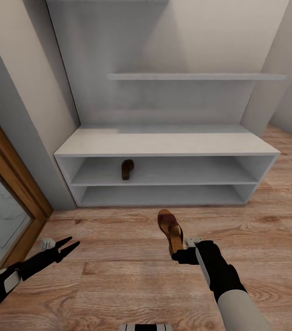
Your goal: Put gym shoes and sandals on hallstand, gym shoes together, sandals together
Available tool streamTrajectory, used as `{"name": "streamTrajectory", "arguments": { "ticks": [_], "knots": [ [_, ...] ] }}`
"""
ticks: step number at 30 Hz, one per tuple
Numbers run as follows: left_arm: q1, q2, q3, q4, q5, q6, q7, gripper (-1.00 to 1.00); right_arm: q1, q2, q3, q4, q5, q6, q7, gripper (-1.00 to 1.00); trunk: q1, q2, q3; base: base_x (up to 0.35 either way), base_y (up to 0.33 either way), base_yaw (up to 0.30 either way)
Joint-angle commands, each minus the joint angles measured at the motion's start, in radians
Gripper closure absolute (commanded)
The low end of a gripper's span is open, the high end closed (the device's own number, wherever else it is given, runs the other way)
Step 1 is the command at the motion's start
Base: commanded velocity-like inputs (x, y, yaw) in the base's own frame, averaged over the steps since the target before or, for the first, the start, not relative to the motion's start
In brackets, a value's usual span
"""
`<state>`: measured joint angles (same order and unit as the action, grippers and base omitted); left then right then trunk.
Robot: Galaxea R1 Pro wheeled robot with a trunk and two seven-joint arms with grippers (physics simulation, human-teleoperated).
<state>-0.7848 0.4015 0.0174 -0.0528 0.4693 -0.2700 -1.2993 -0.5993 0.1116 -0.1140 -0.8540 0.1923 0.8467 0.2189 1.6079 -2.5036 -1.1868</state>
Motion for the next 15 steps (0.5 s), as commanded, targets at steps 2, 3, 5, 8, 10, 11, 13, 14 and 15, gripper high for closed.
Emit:
{"name": "streamTrajectory", "arguments": {
  "ticks": [2,3,5,8,10,11,13,14,15],
  "knots": [
    [-0.001,-0.004,0.003,0.001,-0.001,-0.006,-0.002,-1.0,-0.001,0.001,-0.004,-0.002,0.007,0.003,0.007,1.0,0.0,0.0,-0.001,0.0,0.0,0.0],
    [-0.001,-0.005,0.003,0.001,-0.001,-0.006,-0.002,-1.0,-0.001,0.001,-0.004,-0.003,0.007,0.003,0.007,1.0,0.0,0.0,-0.001,0.0,0.0,0.0],
    [-0.001,-0.007,0.003,0.001,-0.001,-0.006,-0.002,-1.0,-0.001,0.001,-0.003,-0.005,0.007,0.002,0.007,1.0,0.0,0.0,-0.001,0.0,0.0,0.0],
    [-0.001,-0.008,0.002,0.001,-0.001,-0.006,-0.002,-1.0,-0.001,0.0,-0.003,-0.008,0.007,0.002,0.008,1.0,0.0,0.0,-0.001,0.0,0.0,0.0],
    [-0.001,-0.008,0.002,0.001,-0.001,-0.006,-0.002,-1.0,0.0,0.001,-0.003,-0.009,0.007,0.002,0.009,1.0,0.0,0.0,-0.001,0.0,0.0,0.013],
    [-0.001,-0.008,0.003,0.001,-0.001,-0.006,-0.002,-1.0,0.0,0.001,-0.003,-0.008,0.007,0.002,0.008,1.0,0.0,0.0,-0.002,0.0,0.0,0.103],
    [-0.001,-0.007,0.003,0.001,-0.001,-0.005,-0.004,-1.0,0.0,0.001,-0.003,-0.008,0.007,0.002,0.008,1.0,0.0,0.0,-0.004,0.0,0.0,0.16],
    [-0.001,-0.007,0.004,0.001,-0.001,-0.005,-0.005,-1.0,0.0,0.001,-0.003,-0.008,0.007,0.002,0.008,1.0,0.0,0.0,-0.005,0.0,0.0,0.175],
    [-0.001,-0.007,0.004,0.001,-0.001,-0.005,-0.005,-1.0,0.0,0.001,-0.003,-0.008,0.006,0.002,0.008,1.0,0.0,0.0,-0.006,0.0,0.0,0.179]
  ]
}}
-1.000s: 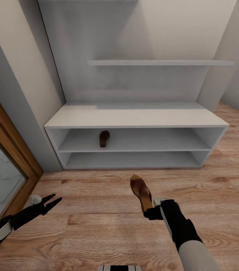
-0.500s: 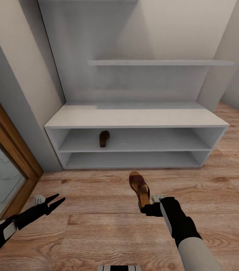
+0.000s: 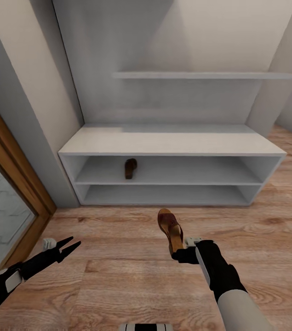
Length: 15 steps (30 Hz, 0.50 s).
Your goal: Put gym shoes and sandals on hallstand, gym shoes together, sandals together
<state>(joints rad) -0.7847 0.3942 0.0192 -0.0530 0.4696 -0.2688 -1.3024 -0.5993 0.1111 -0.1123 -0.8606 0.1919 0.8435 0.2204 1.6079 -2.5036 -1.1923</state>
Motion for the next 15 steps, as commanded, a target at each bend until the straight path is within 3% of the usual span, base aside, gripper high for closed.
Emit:
{"name": "streamTrajectory", "arguments": {
  "ticks": [1,9,15],
  "knots": [
    [-0.001,0.0,0.002,0.001,-0.002,-0.006,-0.002,-1.0,0.0,0.001,-0.004,-0.002,0.007,0.005,0.007,1.0,0.0,0.0,-0.002,0.0,0.0,0.184],
    [-0.001,0.0,0.002,0.001,-0.002,-0.006,-0.004,-1.0,0.0,0.001,-0.006,-0.001,0.004,0.005,0.007,1.0,0.0,0.0,-0.011,0.0,0.0,0.181],
    [-0.002,0.0,0.001,0.001,-0.001,-0.006,-0.007,-1.0,0.0,0.001,-0.007,0.0,0.006,-0.055,0.004,1.0,0.0,0.0,-0.012,0.0,0.0,0.035]
  ]
}}
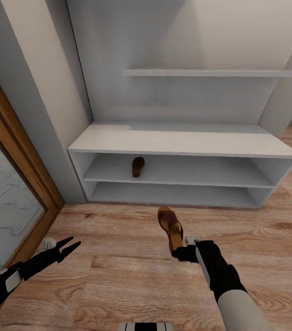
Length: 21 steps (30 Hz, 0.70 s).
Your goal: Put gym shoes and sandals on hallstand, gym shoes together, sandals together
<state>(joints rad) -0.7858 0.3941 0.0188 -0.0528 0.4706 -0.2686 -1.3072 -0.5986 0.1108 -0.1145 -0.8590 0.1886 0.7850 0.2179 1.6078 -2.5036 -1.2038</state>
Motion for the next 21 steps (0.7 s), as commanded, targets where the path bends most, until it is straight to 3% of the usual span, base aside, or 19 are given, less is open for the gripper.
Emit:
{"name": "streamTrajectory", "arguments": {
  "ticks": [1,4,7,13,21],
  "knots": [
    [0.0,0.0,0.002,0.001,-0.001,-0.006,-0.002,-1.0,0.0,0.001,-0.005,-0.001,0.009,-0.014,0.006,1.0,0.0,0.0,-0.001,0.0,0.0,0.01],
    [0.0,0.001,0.002,0.0,-0.001,-0.005,-0.005,-1.0,0.0,0.001,-0.004,0.005,0.009,-0.123,-0.028,1.0,0.0,0.0,-0.001,0.0,0.0,0.004],
    [0.0,0.002,0.003,-0.001,-0.001,-0.005,-0.006,-1.0,-0.001,0.001,-0.003,0.007,0.006,-0.167,-0.118,1.0,0.0,0.0,-0.001,0.0,0.0,0.001],
    [0.0,0.002,0.002,-0.001,-0.001,-0.004,-0.007,-1.0,-0.001,0.0,-0.002,0.006,0.005,-0.18,-0.229,1.0,0.0,0.0,-0.001,0.0,0.0,0.0],
    [-0.001,0.002,0.002,-0.001,-0.001,-0.004,-0.007,-1.0,-0.001,0.0,-0.003,0.007,0.003,-0.183,-0.261,1.0,0.0,0.0,-0.001,0.0,0.0,0.0]
  ]
}}
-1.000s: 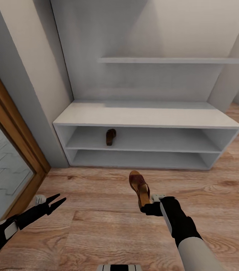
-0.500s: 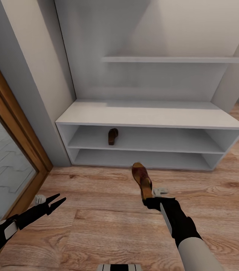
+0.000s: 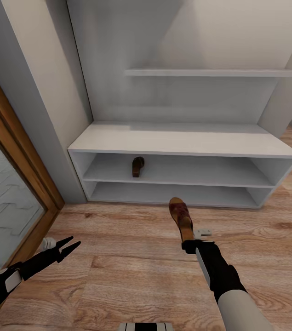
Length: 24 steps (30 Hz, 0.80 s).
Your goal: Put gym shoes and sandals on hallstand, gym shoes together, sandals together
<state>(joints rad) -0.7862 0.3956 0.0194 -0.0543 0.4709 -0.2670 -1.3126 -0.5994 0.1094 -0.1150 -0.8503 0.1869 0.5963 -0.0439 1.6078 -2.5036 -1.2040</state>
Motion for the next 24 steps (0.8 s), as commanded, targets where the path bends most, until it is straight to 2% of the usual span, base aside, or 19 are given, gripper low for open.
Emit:
{"name": "streamTrajectory", "arguments": {
  "ticks": [1,4,13,17,19,20,24],
  "knots": [
    [-0.001,0.0,0.002,0.001,-0.002,-0.006,-0.002,-1.0,0.0,0.001,-0.003,-0.001,0.005,0.005,0.0,1.0,0.0,0.0,-0.001,0.0,0.0,0.0],
    [0.0,0.0,0.002,0.001,-0.002,-0.006,-0.002,-1.0,0.0,0.001,-0.003,-0.001,0.006,0.005,-0.002,1.0,0.0,0.0,-0.001,0.12,0.0,0.0],
    [0.0,0.0,0.001,0.001,-0.002,-0.005,-0.002,-1.0,0.0,0.001,-0.003,-0.001,0.006,0.005,-0.002,1.0,0.0,0.0,-0.001,0.29,0.0,0.0],
    [0.0,-0.002,-0.001,0.001,-0.002,-0.005,-0.008,-1.0,0.0,0.001,-0.003,-0.001,0.006,0.005,-0.002,1.0,0.0,0.0,-0.001,0.108,0.0,0.0],
    [0.0,-0.018,-0.002,0.001,-0.002,-0.005,-0.03,-1.0,0.0,0.001,-0.003,-0.002,0.006,0.005,-0.002,1.0,0.0,0.0,-0.001,0.03,0.0,0.0],
    [0.0,-0.037,-0.002,0.001,-0.003,-0.004,-0.059,-1.0,0.0,0.001,-0.003,-0.003,0.006,0.005,-0.002,1.0,0.0,0.0,-0.001,0.012,0.0,0.0],
    [0.006,-0.062,-0.009,0.006,-0.004,0.001,-0.106,-1.0,0.005,0.003,0.003,-0.009,0.004,0.0,-0.003,1.0,0.0,0.0,-0.001,0.005,0.0,0.0]
  ]
}}
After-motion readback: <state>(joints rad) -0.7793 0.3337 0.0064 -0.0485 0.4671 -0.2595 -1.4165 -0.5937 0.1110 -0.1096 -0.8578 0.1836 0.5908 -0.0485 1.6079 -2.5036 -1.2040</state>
